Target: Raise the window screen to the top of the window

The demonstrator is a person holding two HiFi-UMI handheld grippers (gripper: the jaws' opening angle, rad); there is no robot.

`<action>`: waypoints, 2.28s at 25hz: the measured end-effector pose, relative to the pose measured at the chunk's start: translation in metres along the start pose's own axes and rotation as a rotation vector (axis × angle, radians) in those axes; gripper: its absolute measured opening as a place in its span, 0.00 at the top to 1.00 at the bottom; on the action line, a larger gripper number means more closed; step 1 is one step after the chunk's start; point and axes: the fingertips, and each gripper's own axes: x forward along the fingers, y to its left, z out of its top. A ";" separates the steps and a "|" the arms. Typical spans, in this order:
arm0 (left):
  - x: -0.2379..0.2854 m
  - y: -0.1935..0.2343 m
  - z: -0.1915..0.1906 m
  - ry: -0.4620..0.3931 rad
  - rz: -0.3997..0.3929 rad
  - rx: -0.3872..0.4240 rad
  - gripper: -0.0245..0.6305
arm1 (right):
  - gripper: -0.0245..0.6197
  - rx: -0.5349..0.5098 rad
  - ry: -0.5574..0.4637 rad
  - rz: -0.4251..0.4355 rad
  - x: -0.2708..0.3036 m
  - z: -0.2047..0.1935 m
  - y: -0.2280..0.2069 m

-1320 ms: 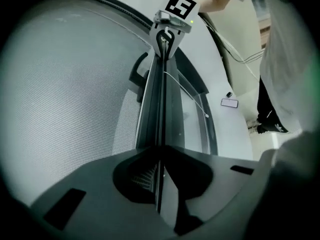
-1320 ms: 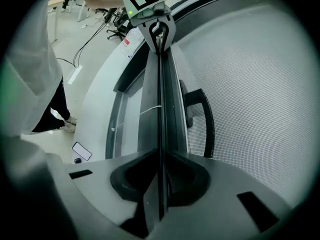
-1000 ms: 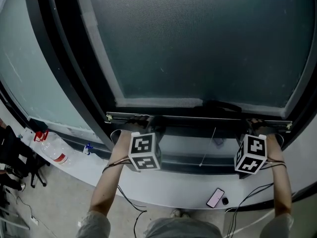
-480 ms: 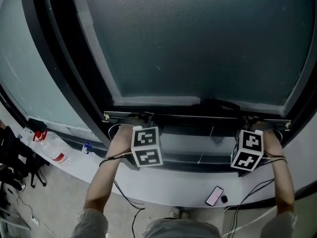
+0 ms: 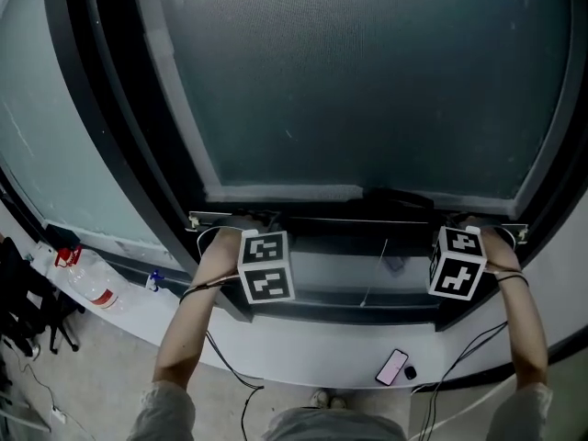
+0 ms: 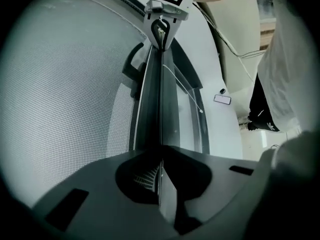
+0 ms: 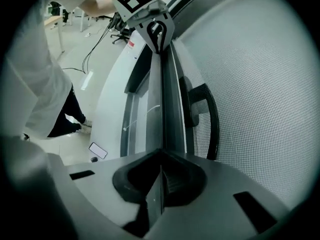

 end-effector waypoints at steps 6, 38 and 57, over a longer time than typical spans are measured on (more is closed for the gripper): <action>-0.002 -0.001 0.002 -0.011 0.022 -0.005 0.92 | 0.93 -0.015 0.024 -0.005 -0.002 0.000 0.002; -0.258 0.261 0.042 0.005 0.633 0.068 0.93 | 0.93 -0.049 -0.008 -0.672 -0.274 0.031 -0.236; -0.406 0.385 0.071 0.064 0.834 0.108 0.94 | 0.93 -0.066 0.036 -0.925 -0.434 0.050 -0.350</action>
